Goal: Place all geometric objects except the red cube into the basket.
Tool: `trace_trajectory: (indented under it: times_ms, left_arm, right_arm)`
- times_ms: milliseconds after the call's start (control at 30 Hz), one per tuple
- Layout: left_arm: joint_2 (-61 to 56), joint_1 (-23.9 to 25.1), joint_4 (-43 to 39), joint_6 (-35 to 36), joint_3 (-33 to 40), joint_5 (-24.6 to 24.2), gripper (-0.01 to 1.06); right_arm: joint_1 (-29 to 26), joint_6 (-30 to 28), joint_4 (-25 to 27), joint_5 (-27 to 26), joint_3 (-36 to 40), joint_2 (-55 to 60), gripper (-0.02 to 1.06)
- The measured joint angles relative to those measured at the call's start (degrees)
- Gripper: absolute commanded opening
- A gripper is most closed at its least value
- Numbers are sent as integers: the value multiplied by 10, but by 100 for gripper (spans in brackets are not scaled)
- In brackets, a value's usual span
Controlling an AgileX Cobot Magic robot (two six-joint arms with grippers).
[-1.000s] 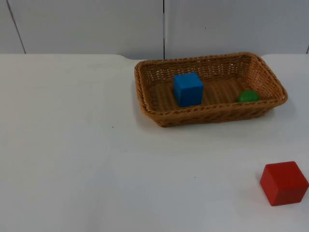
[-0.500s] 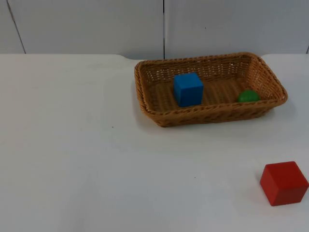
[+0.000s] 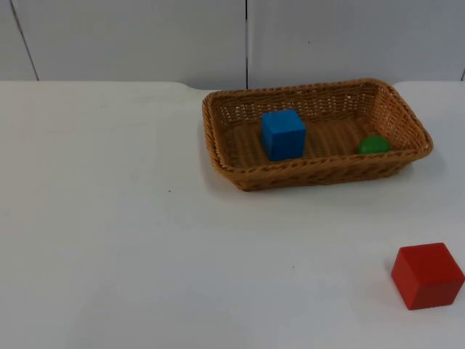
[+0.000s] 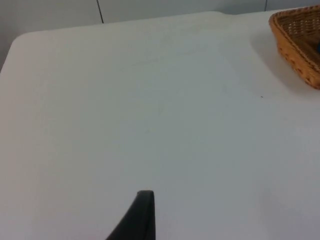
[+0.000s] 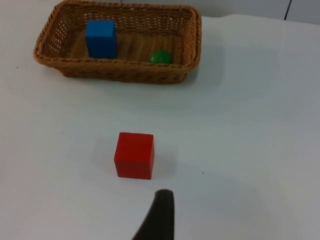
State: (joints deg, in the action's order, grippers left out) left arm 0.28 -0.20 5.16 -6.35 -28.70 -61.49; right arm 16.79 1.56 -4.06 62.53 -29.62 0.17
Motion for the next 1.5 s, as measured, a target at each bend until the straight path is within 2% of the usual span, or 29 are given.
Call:
trace_trajectory:
  times_ms: [533,767,967,1000,1067,1100,1133,1167,1500]
  left_arm:
    - [0,0,0,5,0,-1,105]
    - [0,0,-34,55,0,-1,105]
    - [0,0,-39,63,0,-1,105]
    - [0,0,-39,63,0,-1,105]
    - [0,0,-39,63,0,-1,105]
    - [0,0,-39,63,0,-1,105]
    - [0,0,-39,63,0,-1,105]
    - [0,0,-39,63,0,-1,105]
    - [0,0,-39,63,0,-1,105]
  right_arm:
    - [0,-3,0,0,0,0,78]
    - [0,-4,0,0,0,0,78]
    - [0,-5,0,0,0,0,79]
    - [0,-5,0,0,0,0,79]
    - [0,-5,0,0,0,0,93]
    - [0,-10,0,0,0,0,93]
    - [0,-11,0,0,0,0,103]
    - [0,-12,0,0,0,0,105]
    - [0,-16,0,0,0,0,105]
